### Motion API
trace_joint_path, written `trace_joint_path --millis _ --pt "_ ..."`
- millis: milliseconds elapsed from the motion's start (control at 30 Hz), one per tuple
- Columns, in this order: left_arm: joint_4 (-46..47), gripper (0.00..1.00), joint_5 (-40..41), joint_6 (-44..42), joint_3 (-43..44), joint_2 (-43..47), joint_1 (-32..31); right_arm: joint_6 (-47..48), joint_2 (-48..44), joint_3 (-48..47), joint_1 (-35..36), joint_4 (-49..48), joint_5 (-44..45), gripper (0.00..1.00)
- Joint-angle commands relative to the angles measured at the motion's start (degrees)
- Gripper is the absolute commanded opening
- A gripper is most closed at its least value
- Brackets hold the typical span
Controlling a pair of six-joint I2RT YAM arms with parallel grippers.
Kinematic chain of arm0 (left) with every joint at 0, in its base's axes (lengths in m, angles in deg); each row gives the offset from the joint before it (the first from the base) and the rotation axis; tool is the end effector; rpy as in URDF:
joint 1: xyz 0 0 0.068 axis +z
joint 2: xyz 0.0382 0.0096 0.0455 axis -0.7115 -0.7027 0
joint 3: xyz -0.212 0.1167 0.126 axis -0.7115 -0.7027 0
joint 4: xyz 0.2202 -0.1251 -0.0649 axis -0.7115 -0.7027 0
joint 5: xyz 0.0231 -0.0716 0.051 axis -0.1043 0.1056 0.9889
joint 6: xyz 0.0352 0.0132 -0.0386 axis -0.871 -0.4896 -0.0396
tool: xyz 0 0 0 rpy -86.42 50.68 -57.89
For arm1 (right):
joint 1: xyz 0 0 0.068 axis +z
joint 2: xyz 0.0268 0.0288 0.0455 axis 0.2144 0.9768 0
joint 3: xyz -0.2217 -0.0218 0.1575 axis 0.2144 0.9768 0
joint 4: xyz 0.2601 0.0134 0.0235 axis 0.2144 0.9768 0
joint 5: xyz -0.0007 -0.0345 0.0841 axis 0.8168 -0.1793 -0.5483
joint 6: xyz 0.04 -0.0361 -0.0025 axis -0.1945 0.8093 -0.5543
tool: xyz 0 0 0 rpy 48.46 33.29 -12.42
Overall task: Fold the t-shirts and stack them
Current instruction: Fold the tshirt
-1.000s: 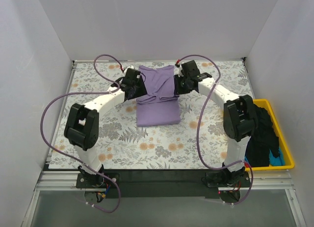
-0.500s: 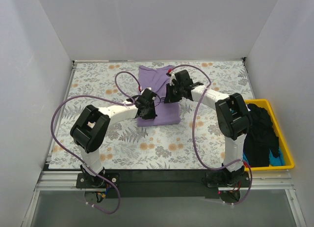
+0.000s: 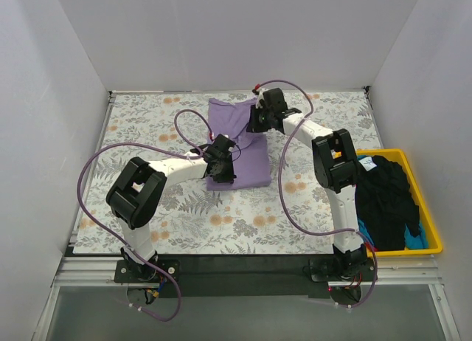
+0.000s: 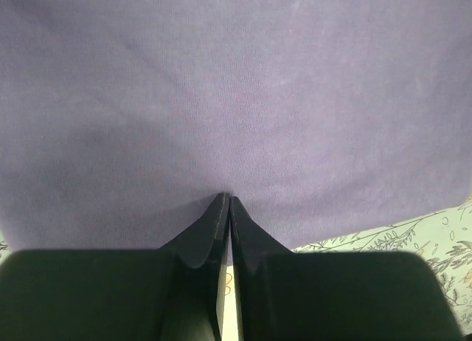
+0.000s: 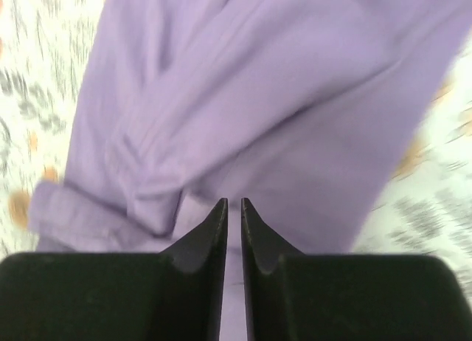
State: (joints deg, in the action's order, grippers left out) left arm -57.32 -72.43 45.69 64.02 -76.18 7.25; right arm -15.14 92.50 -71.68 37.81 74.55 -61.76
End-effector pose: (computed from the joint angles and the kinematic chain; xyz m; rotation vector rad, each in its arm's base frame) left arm 0.2879 -0.2241 0.1583 -0.9319 2.6198 -0.5797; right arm 0.4612 0.2284 0.1831 -0.3354 2.2779 0.6339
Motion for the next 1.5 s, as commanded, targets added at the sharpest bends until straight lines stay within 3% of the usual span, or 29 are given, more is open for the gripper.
trace_joint_path --millis 0,200,400,633,933,1467 --pt "-1.1 0.03 -1.8 0.0 -0.7 3.2 0.0 -1.3 0.5 -7.4 -3.2 -2.1 -0.9 0.19" --pt "-1.9 0.07 4.4 0.8 0.3 7.0 1.1 -0.9 -8.8 0.4 -3.6 -3.0 -8.3 0.23" --pt "-2.6 0.1 10.7 -0.8 2.4 7.7 4.4 -5.1 -22.2 22.0 -2.9 -10.7 -13.7 0.24" --pt "0.3 0.09 11.5 -1.9 3.0 5.0 8.7 -8.3 -28.3 36.1 -0.3 -16.5 -18.9 0.13" --pt "0.8 0.06 12.7 -2.8 7.3 -0.3 8.8 -8.9 -26.5 47.6 0.4 -21.6 -20.0 0.02" --pt "4.3 0.07 13.9 -4.2 5.0 -2.7 8.8 -7.9 -22.1 57.2 -0.4 -28.5 -20.1 0.01"
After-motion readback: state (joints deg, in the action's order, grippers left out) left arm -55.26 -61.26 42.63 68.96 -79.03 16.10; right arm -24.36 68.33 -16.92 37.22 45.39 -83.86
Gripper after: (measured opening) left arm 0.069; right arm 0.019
